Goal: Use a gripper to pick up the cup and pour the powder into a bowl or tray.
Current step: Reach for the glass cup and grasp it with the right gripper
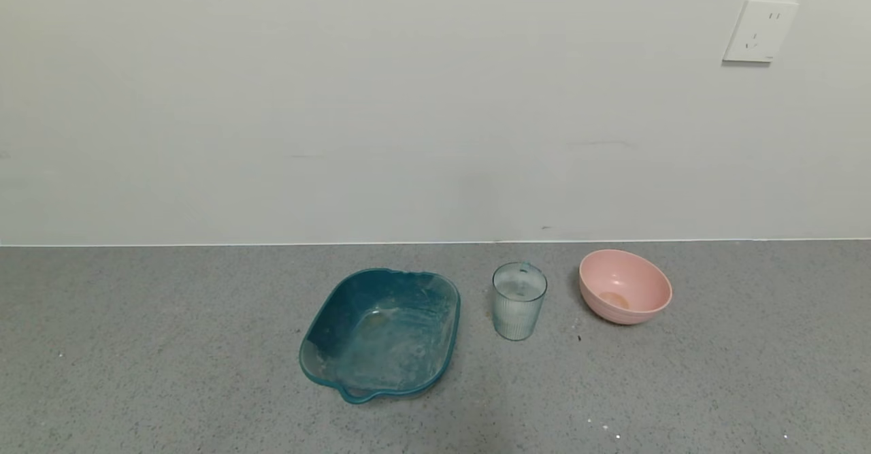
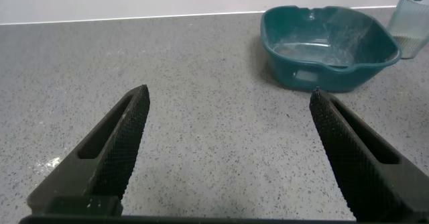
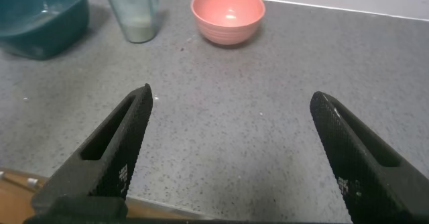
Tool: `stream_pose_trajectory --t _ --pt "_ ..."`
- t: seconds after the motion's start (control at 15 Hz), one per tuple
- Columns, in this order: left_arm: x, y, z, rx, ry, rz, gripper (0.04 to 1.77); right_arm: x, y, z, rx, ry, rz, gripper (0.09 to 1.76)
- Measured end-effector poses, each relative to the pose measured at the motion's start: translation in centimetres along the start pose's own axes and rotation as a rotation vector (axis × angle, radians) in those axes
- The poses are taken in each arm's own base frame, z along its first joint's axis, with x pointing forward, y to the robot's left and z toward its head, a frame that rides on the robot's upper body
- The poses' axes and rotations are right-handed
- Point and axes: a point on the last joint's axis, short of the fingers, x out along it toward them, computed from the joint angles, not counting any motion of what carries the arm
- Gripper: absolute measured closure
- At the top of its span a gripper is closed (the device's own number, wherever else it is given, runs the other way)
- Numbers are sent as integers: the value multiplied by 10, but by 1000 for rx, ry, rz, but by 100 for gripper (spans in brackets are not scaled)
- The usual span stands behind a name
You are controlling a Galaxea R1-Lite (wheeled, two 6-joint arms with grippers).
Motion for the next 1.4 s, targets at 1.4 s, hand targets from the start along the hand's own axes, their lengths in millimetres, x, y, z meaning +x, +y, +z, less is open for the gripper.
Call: stream_pose_trajectory --t 1.4 --pt "0 0 0 0 0 0 9 189 34 39 -45 205 334 14"
